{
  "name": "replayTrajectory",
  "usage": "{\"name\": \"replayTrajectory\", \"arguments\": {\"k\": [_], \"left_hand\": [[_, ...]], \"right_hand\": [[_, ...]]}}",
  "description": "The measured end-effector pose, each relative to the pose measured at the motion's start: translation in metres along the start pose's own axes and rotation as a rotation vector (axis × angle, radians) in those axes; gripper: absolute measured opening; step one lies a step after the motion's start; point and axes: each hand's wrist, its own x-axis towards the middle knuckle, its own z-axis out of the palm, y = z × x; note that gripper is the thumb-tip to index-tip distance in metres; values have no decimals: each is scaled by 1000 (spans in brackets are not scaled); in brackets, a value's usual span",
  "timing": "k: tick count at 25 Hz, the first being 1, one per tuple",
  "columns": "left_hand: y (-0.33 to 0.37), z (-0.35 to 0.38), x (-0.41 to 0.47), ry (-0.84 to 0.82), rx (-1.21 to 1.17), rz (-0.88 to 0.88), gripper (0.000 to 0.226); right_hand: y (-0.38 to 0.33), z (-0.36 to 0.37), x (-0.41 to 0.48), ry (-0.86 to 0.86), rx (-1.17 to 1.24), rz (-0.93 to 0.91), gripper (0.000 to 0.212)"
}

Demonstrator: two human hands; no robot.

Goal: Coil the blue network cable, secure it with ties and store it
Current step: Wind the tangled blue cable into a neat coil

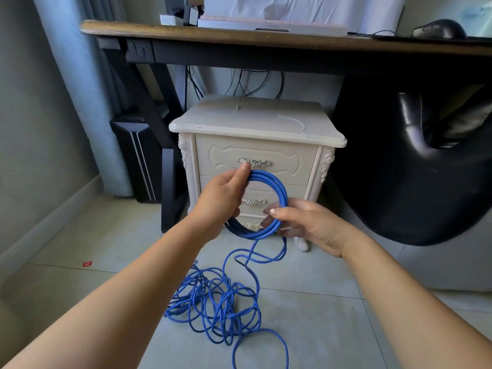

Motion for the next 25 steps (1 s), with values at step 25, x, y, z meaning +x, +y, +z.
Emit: {"name": "replayTrajectory", "arguments": {"k": [25], "left_hand": [[11,-8,-17,-234,64,-13,34]], "right_hand": [[-19,8,1,64,276,-132,28]]}}
